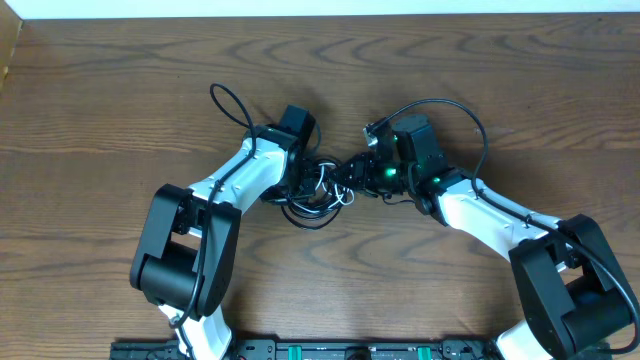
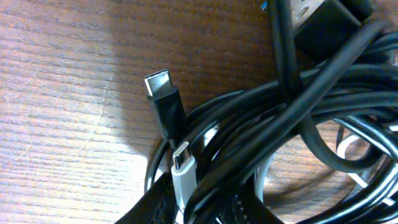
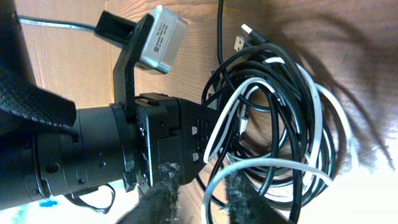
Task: Untangle cables
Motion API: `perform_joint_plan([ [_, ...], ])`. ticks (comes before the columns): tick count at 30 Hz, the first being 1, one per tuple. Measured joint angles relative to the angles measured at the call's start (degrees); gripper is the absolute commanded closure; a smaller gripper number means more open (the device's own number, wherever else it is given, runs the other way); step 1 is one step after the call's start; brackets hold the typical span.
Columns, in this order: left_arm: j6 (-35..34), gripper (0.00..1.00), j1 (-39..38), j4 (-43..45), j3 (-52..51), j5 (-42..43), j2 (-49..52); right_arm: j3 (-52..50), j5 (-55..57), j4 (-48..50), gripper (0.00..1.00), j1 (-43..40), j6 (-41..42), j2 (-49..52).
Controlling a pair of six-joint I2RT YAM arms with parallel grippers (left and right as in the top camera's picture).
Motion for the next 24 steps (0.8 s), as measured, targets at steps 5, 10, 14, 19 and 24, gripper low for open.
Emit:
perform_joint_plan([
  [5,0.0,0.74,0.0,0.04,0.0,0.0,0.0,0.0,-1.86,-0.02,0.73,-1.64,-1.29,0.0],
  [10,0.0,0.74,0.0,0.46,0.0,0.0,0.0,0.0,-5.31,-0.11,0.73,-4.07,-1.31,0.0],
  [14,0.0,0.74,0.0,0.48,0.0,0.0,0.0,0.02,-6.25,-2.93,0.73,-4.85,-1.55,0.0],
  [19,0.0,0.74,0.0,0.48,0.0,0.0,0.0,0.02,-3.91,-7.61,0.72,-3.34,-1.75,0.0],
  [24,0.0,0.74,0.0,0.48,0.0,0.0,0.0,0.02,-0.76,-5.99,0.72,0.42,-0.33,0.0],
])
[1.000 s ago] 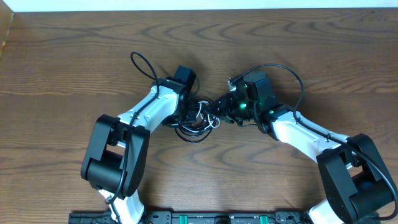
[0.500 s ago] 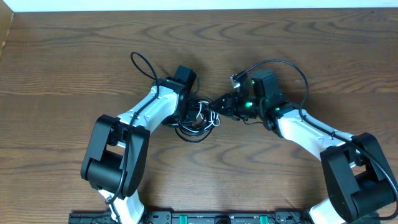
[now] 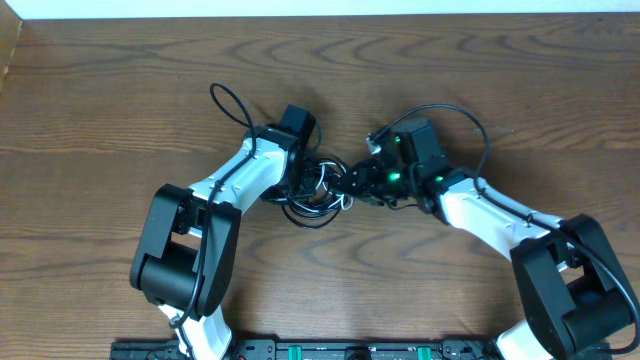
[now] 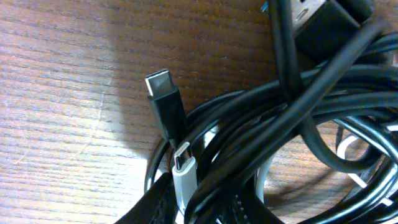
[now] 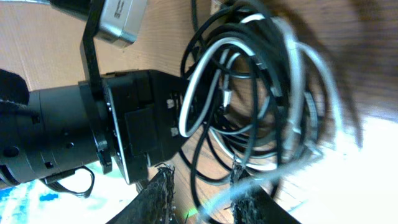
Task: Untangle cables
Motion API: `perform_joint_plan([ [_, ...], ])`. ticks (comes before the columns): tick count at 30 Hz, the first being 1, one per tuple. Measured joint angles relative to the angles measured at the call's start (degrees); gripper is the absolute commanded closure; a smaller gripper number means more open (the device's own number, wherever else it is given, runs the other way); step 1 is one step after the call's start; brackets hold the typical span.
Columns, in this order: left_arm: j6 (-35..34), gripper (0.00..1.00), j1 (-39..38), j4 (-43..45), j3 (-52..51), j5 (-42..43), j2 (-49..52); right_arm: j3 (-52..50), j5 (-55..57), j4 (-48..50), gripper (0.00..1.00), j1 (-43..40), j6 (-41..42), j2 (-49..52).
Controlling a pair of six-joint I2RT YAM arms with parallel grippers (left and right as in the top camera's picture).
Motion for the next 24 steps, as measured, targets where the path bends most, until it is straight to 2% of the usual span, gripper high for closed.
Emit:
perform_joint_plan([
  [14,0.15,0.8,0.0,0.22,0.0,0.31,0.0,0.0,15.87,6.88,0.74,3.72,10.88,0.0],
  [24,4.72,0.8,0.68,0.61,0.0,4.83,0.04,0.0,16.44,13.0,0.72,3.72,12.94,2.99],
])
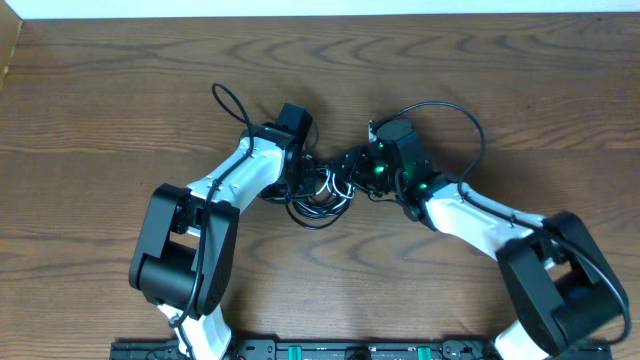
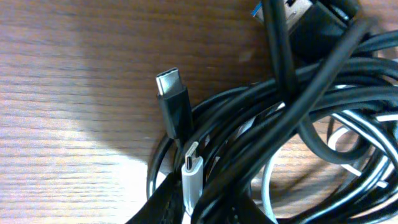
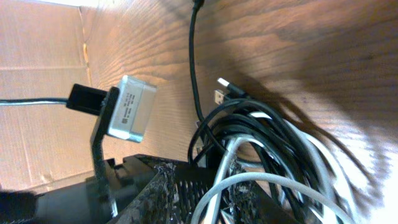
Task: Untangle cables
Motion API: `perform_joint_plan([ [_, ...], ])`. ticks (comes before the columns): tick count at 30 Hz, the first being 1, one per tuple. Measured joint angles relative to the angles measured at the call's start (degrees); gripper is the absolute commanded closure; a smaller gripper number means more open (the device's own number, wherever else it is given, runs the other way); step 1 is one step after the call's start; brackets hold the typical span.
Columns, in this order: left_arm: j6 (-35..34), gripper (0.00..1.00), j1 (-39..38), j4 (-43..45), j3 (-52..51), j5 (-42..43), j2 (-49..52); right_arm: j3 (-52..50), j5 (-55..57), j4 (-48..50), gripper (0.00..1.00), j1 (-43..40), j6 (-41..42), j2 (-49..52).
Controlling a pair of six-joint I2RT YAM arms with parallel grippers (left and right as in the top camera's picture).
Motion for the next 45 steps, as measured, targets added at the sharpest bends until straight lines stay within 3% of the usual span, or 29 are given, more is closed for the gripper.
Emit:
perform_joint_plan([
  [11,0.28,0.8,0.02,0.22,0.0,2.78,0.11,0.04,-6.01,8.07,0.75,0.0,1.4,8.92],
  [13,0.26,0.8,0.02,0.26,0.0,2.86,0.11,0.04,-6.47,9.62,0.85,0.0,1.53,9.01],
  [14,0.26,0.8,0.02,0.28,0.0,2.95,0.11,0.07,-6.78,10.8,0.97,0.0,1.29,9.01],
  [15,0.26,0.8,0.0,0.31,0.0,2.97,0.11,0.07,-7.19,11.82,0.99,0.0,1.05,9.01],
  [31,-0.11,0.8,-0.15,2.71,-1.53,1.14,-0.11,-0.92,-30.42,32.89,0.99,-5.09,-3.48,8.59],
  [43,-3.5,0.79,-0.85,2.64,-1.95,-5.7,-0.42,-1.95,-36.98,32.11,0.99,-8.02,-2.49,-1.81],
  [44,-3.48,0.71,-0.72,2.38,-1.99,-6.23,-0.44,-1.95,-37.0,32.37,0.99,-8.9,-2.34,-3.45],
  [45,-3.28,0.69,-0.63,1.79,-2.01,-7.15,-0.44,-1.92,-37.05,32.92,0.99,-9.9,-2.19,-5.29],
])
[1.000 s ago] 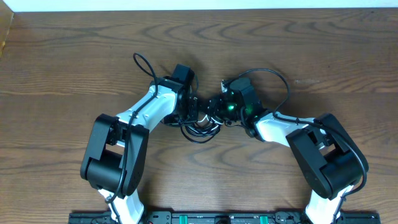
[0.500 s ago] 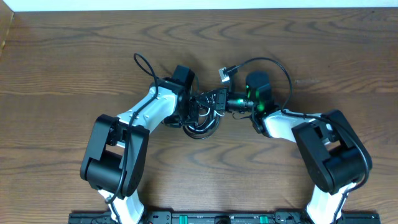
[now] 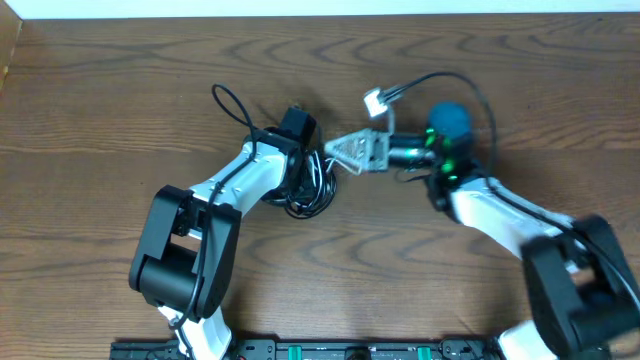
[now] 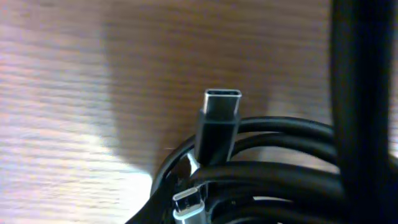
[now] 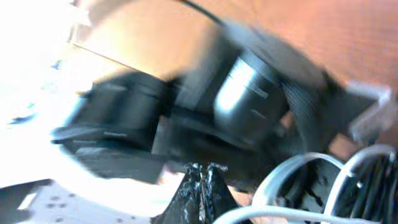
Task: Untangle cables
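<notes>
A tangle of black and white cables (image 3: 312, 193) lies on the wooden table at the centre. My left gripper (image 3: 306, 172) is pressed into its upper left side. In the left wrist view a black USB-C plug (image 4: 217, 124) stands close up, with a silver-white plug (image 4: 193, 205) below it among thick black strands (image 4: 360, 93); the fingers are nearly hidden. My right gripper (image 3: 340, 150) is blurred and lifted just right of the tangle, its fingers (image 5: 208, 186) pressed together. A white cable (image 5: 298, 180) loops from them toward the bundle.
The left arm's body (image 5: 242, 99) fills the right wrist view, blurred. Thin black camera leads arch above each wrist (image 3: 228, 100) (image 3: 470, 90). A cardboard edge (image 3: 8, 50) is at the far left, and a black rail (image 3: 330, 350) runs along the front.
My right gripper, then open around the white cable down in the tangle, is now shut and raised, with its wrist further right. The tangle sits tighter against my left gripper, and the black plug looms larger.
My left gripper stayed in the tangle's left side throughout, with the same black and white plugs before it. My right gripper stood open at the tangle's right side, then deeper among the strands with a white cable between its fingers. Now it is shut and drawn back.
</notes>
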Motion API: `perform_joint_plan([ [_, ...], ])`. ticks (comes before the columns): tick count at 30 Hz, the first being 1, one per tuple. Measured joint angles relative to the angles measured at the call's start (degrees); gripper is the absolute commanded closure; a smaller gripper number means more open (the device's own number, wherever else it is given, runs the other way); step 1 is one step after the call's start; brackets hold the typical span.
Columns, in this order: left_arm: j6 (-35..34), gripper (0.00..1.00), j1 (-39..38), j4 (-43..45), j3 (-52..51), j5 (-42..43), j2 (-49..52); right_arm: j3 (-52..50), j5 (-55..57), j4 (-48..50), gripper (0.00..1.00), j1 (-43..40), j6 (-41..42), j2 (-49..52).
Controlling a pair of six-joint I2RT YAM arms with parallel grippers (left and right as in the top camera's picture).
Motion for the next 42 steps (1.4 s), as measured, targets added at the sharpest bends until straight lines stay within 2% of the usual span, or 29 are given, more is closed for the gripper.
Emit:
perform_joint_plan([
  [5,-0.42,0.67,1.86,-1.81,0.0,-0.63,0.0,1.4,-1.57,0.96,0.99,-4.57,0.31,-7.65],
  [11,-0.26,0.58,5.18,-3.48,-0.02,0.13,0.0,1.46,-6.1,0.7,0.99,-6.43,0.31,-7.69],
  [15,-0.37,0.58,7.52,-3.87,-0.02,0.74,0.0,1.46,-8.94,0.26,0.99,-7.98,0.22,-7.69],
  [24,-0.35,0.57,8.72,-3.85,-0.04,1.05,0.0,1.46,-10.86,-7.74,0.99,-8.74,-2.64,-7.69],
  [27,-0.13,0.56,8.94,-3.65,-0.07,1.97,0.0,1.51,-9.92,-13.07,0.99,-8.74,-4.44,-7.69],
  [30,0.94,0.56,9.4,-2.86,-0.13,3.91,-0.15,1.66,-6.36,-21.44,0.83,-8.57,-6.82,-7.69],
  [34,2.86,0.56,9.88,-1.29,-0.13,7.78,-0.22,1.77,0.35,-30.67,0.71,-7.65,-9.16,-7.65],
  [38,3.54,0.56,9.94,-0.87,-0.13,9.92,-0.22,1.77,5.66,-35.17,0.66,-6.23,-10.51,-7.32],
  [42,3.93,0.56,9.99,-0.46,-0.13,10.99,-0.22,1.81,8.96,-36.92,0.65,-4.68,-11.15,-5.29],
])
